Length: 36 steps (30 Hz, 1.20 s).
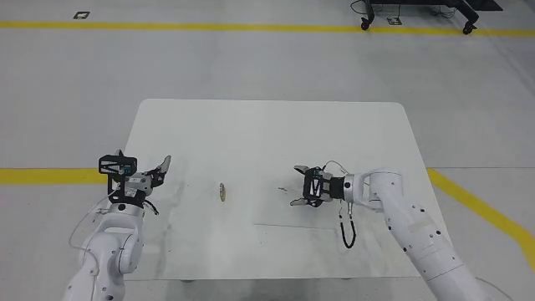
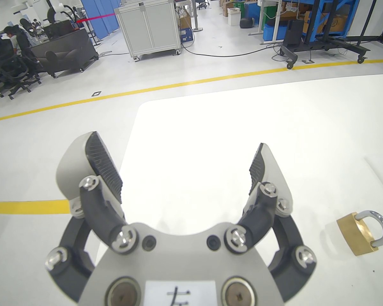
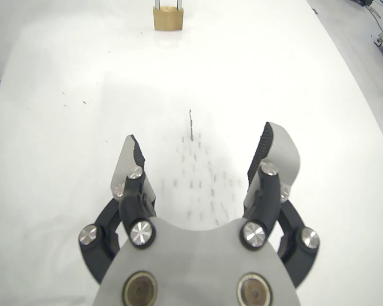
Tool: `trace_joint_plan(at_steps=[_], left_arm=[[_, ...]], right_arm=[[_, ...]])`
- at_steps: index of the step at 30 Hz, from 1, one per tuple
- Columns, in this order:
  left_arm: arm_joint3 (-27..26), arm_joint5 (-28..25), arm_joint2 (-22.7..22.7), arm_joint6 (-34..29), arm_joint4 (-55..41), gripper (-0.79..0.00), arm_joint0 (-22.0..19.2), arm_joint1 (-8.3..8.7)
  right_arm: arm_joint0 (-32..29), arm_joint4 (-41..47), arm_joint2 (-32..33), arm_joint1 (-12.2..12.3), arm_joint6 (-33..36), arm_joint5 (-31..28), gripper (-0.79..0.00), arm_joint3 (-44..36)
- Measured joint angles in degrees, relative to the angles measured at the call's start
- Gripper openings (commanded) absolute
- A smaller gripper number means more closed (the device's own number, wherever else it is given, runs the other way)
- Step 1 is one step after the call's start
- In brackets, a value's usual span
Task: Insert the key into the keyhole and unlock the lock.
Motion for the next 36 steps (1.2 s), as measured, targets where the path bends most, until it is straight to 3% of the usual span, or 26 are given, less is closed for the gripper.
trace_joint_plan(at_steps=[3, 6, 9, 17, 24, 31, 36], left_arm=[[0.0, 0.0, 0.0, 0.0, 0.0, 0.000, 0.0, 0.00], [0.0, 0.0, 0.0, 0.0, 0.0, 0.000, 0.0, 0.00], [0.0, 0.0, 0.0, 0.0, 0.0, 0.000, 0.0, 0.00], [0.0, 0.0, 0.0, 0.0, 0.0, 0.000, 0.0, 0.00], [0.0, 0.0, 0.0, 0.0, 0.0, 0.000, 0.0, 0.00], [0.0, 0.0, 0.0, 0.0, 0.0, 0.000, 0.0, 0.00], [0.0, 0.0, 0.0, 0.0, 0.0, 0.000, 0.0, 0.00]], right_arm=[[1.6, 0.3, -1.4, -0.3, 1.0, 0.7, -0.265, 1.6], [3.1, 0.4, -2.5, -0.5, 1.3, 0.0, -0.385, 2.6], [4.2, -0.2, -3.7, -0.6, 1.5, -0.4, -0.366, 2.7], [6.5, -0.4, -7.0, -1.2, 2.6, -0.5, -0.456, 3.3], [8.0, -0.8, -9.1, -1.3, 1.5, -2.5, -0.785, 4.0], [7.7, -1.8, -8.6, -0.6, -1.2, -3.2, -0.785, 3.3], [5.2, -4.9, -6.3, 0.8, -6.7, -1.9, -0.785, -0.3]])
